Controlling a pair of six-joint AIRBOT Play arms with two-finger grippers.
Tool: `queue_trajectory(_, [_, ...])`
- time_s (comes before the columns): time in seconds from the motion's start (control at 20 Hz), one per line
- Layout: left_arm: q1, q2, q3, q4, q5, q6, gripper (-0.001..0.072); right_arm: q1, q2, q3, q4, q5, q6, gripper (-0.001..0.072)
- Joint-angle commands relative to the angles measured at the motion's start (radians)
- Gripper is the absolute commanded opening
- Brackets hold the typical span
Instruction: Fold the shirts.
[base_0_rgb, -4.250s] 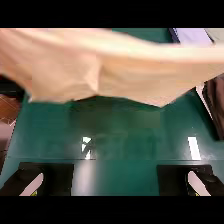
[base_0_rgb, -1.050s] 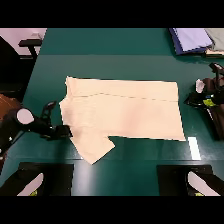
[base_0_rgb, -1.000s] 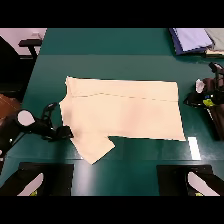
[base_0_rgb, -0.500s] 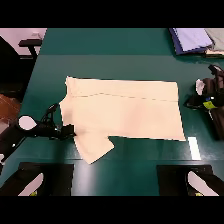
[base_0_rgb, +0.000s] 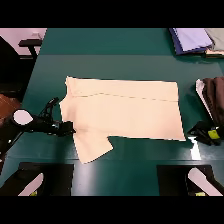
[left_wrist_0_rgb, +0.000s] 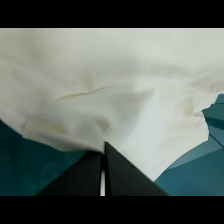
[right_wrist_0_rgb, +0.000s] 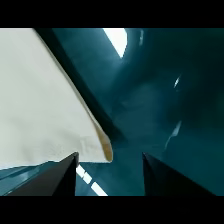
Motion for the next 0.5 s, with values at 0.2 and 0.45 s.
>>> queue_trajectory(0.2, [0.000,0.001,0.007,0.003,-0.029,0.016,0.0023,0.122,-0.105,-0.072,0.162,-0.089,-0.024,0.0332])
queue_trajectory(0.45, [0.000,0.050,0.073,0.129,-0.187,0.004,0.0021,0.176,0.011,-0.072,0.146,-0.088,-0.024,0.0016])
